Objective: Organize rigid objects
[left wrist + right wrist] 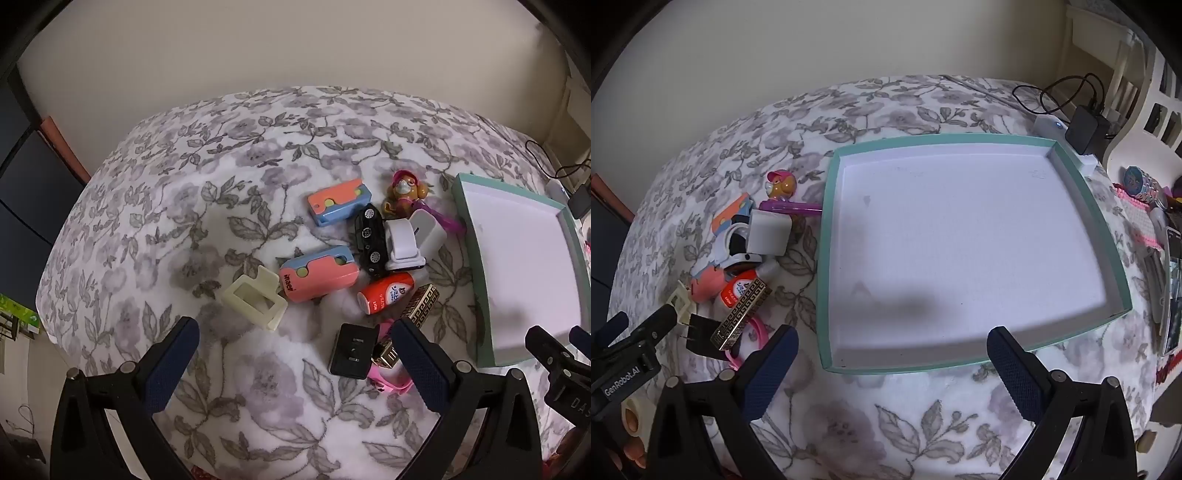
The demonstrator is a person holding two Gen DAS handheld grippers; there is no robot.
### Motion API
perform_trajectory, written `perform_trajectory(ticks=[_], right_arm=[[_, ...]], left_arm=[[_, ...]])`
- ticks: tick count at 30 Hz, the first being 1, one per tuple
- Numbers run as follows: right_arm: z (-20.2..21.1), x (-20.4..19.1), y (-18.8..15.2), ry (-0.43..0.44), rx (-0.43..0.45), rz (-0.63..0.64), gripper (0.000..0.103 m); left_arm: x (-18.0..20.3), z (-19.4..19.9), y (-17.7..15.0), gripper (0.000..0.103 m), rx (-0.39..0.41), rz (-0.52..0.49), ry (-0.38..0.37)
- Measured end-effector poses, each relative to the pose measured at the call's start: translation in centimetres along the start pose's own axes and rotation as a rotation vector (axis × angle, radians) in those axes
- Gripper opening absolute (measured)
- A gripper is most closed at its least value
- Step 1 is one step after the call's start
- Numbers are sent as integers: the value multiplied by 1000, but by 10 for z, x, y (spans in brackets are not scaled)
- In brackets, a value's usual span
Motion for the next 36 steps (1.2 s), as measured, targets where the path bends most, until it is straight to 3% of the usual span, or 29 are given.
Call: perform_trajectory(ticks=[36], right_arm=[[-4,-2,0,-4,-19,6,103]], left_arm=[[-5,-6,-3,103,-53,20,38]])
Point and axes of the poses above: each gripper's, at about its wrist camera, not at the fingertips, and z roughly against the way its jaws point, x to its right, y to its top, the point moved 4 cm from there along -z, roughly the way its jaws point, and after that the axes turned 6 degrees about -x, right-handed, at the moved point
